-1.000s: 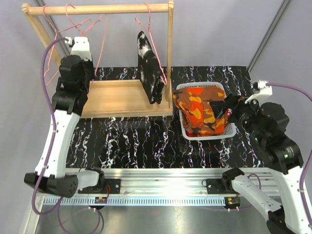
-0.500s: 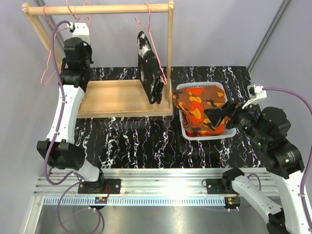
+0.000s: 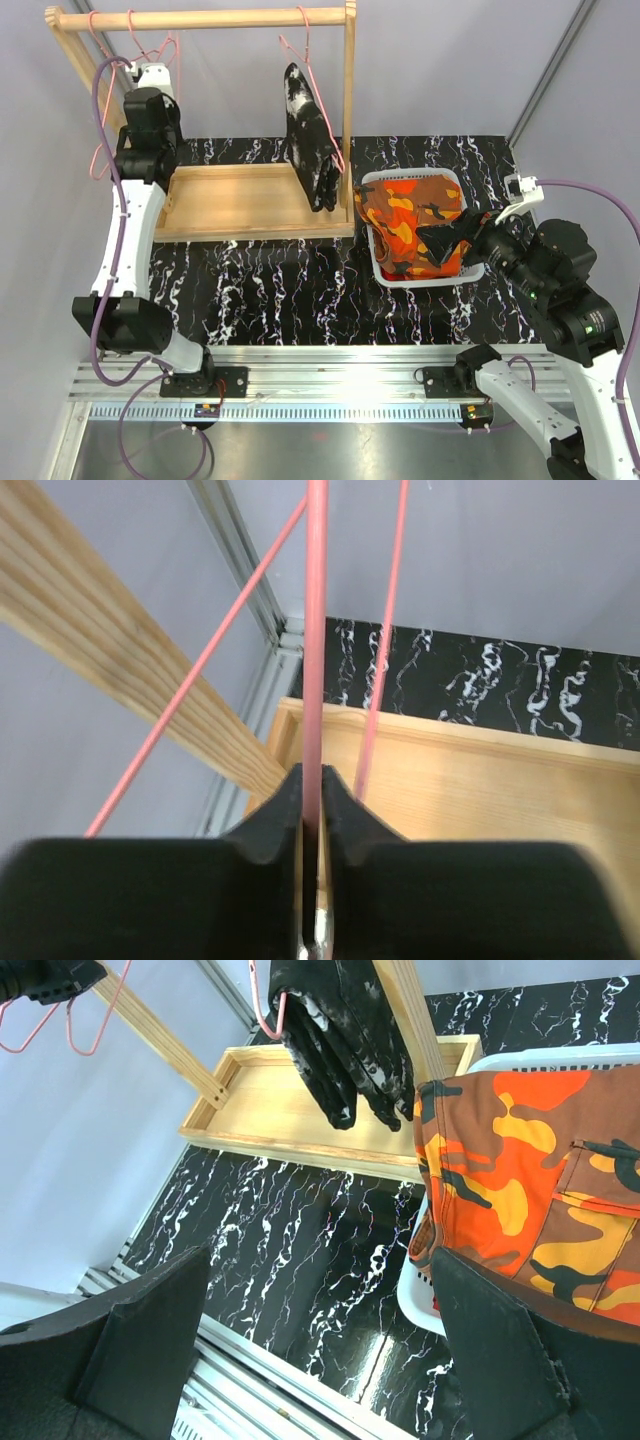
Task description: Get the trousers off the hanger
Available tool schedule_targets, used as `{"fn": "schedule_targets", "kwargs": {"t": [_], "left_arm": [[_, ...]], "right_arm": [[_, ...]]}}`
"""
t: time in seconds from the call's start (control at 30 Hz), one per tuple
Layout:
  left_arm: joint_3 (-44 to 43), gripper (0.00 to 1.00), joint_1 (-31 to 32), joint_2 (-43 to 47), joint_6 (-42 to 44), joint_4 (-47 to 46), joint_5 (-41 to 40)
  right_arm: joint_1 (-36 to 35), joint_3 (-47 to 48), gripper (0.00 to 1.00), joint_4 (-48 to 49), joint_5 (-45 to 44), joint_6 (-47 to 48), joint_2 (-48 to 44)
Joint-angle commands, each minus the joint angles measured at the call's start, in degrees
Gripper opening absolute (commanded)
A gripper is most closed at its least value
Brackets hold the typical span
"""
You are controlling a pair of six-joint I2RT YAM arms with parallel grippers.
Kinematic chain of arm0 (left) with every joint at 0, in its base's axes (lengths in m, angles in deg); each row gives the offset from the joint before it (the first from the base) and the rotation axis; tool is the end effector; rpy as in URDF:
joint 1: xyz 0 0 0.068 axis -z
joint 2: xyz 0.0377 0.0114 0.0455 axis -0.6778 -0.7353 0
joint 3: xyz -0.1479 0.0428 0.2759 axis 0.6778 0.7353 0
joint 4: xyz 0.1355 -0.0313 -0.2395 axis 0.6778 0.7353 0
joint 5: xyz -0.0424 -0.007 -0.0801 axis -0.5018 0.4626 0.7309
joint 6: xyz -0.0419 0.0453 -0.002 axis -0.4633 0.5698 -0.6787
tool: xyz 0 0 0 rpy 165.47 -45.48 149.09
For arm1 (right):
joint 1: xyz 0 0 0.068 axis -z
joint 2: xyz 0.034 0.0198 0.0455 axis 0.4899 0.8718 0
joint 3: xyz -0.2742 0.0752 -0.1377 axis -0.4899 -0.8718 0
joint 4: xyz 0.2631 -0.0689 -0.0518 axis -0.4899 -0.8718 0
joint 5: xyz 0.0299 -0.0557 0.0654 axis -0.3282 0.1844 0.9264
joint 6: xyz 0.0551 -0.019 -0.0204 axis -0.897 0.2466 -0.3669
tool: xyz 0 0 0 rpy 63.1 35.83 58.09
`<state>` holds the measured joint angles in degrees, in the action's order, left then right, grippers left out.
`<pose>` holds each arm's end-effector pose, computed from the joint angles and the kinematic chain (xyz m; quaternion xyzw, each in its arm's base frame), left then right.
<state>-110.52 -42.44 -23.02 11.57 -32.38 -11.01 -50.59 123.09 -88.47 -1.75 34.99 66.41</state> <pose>0.3590 0.0123 0.4968 -0.0634 0.7977 0.1349 0.5843 0.0799 0.0408 0.4825 -0.0632 0.7606 0.3022 0.5712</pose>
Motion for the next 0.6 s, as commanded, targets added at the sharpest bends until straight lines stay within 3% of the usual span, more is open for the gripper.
{"fn": "schedule_targets", "kwargs": {"t": [0.0,0.03,0.07,0.1,0.23,0.27,0.43,0.57], "left_arm": [[-1.8,0.23,-1.8,2.0,-3.7,3.4,2.6],[-2.1,0.29,-1.8,2.2,-5.1,4.2,3.1],[-3.2,0.47,-1.9,2.4,-6.0,5.1,4.5],[-3.7,0.56,-1.9,2.6,-6.4,6.6,5.3],[-5.1,0.85,-1.9,6.0,-9.6,9.1,10.0],[-5.1,0.97,-1.8,6.9,-11.7,9.5,11.7],[2.8,0.99,-2.0,19.1,-21.5,4.7,12.5],[10.5,0.99,-1.6,27.7,-29.6,-2.2,23.1]], "right_arm": [[0.2,1.0,1.0,1.0,1.3,0.1,-0.3],[0.2,1.4,0.99,0.4,0.9,0.6,-0.3],[0.2,1.8,1.0,-0.2,0.6,0.9,-0.2],[0.2,2.6,0.99,-0.7,-0.1,1.3,0.0],[0.2,4.1,1.0,-3.3,-5.8,3.2,-0.1],[0.2,4.2,0.99,-3.6,-7.1,3.1,-0.2],[0.2,2.5,0.99,-2.4,-10.9,2.1,-1.7],[0.3,1.2,0.99,-2.2,-9.9,1.7,-1.7]]}}
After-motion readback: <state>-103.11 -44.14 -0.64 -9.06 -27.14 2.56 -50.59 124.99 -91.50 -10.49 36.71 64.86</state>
